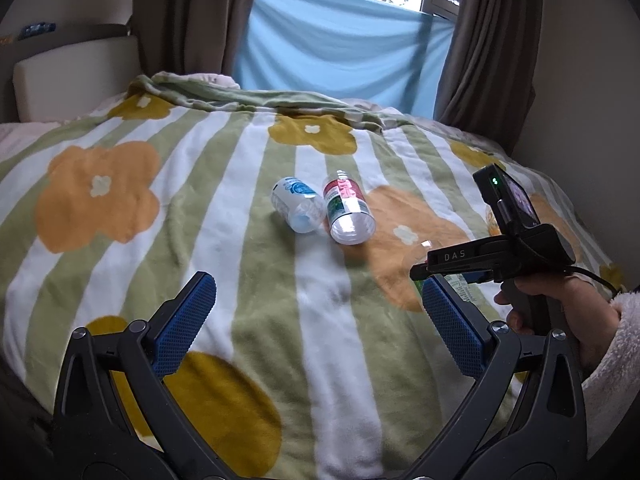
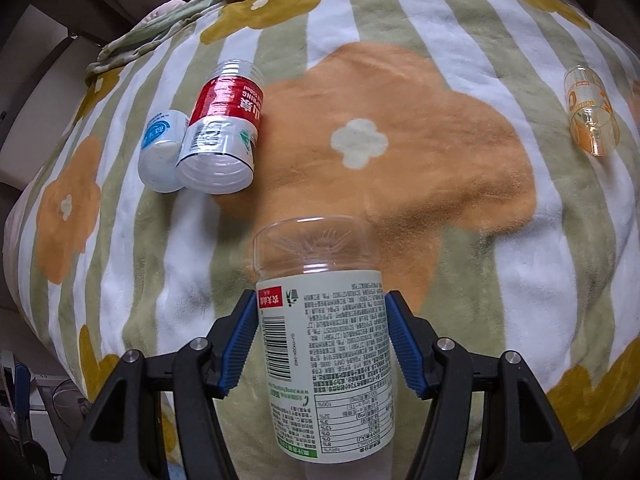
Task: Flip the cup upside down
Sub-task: 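Lift the green-labelled cup off the blanket with the right tool, then lower the cup onto the blanket and open the right tool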
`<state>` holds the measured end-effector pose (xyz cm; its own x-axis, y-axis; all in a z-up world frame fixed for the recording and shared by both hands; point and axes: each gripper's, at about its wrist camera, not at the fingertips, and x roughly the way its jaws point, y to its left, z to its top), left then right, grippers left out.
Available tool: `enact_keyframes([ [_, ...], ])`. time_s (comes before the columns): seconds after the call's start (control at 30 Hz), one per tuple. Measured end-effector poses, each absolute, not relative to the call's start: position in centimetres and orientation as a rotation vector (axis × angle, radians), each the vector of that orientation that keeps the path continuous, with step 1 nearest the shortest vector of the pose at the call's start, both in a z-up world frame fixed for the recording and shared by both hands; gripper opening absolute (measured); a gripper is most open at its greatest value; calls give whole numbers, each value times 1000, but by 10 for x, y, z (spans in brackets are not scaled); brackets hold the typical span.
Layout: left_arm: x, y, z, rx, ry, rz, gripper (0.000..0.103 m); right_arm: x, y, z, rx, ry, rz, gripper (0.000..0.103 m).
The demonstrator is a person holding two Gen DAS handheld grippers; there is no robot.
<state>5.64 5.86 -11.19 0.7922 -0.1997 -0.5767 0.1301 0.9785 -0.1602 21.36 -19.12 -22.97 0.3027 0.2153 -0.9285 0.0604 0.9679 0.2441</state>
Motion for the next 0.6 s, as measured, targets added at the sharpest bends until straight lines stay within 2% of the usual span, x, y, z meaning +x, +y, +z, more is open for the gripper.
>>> enact_keyframes([
  [0.37, 54, 64, -106, -81, 648, -162, 103, 217, -192, -244, 278, 1303, 89, 61],
  [0.4, 55, 65, -106, -77, 652, -160, 103, 217, -193, -243, 297, 1309, 99, 68],
  [0.43, 55, 65, -105, -74, 657, -159, 103, 216, -195, -241, 314, 1313, 99, 84],
  [0.5, 57, 64, -102, -70, 665, -159, 103, 212, -198, -234, 330, 1293, 107, 99],
  [0.53, 58, 64, -100, -68, 667, -162, 103, 209, -201, -229, 334, 1278, 120, 103],
  [0.6, 61, 60, -93, -57, 671, -172, 103, 203, -209, -216, 352, 1246, 140, 102],
])
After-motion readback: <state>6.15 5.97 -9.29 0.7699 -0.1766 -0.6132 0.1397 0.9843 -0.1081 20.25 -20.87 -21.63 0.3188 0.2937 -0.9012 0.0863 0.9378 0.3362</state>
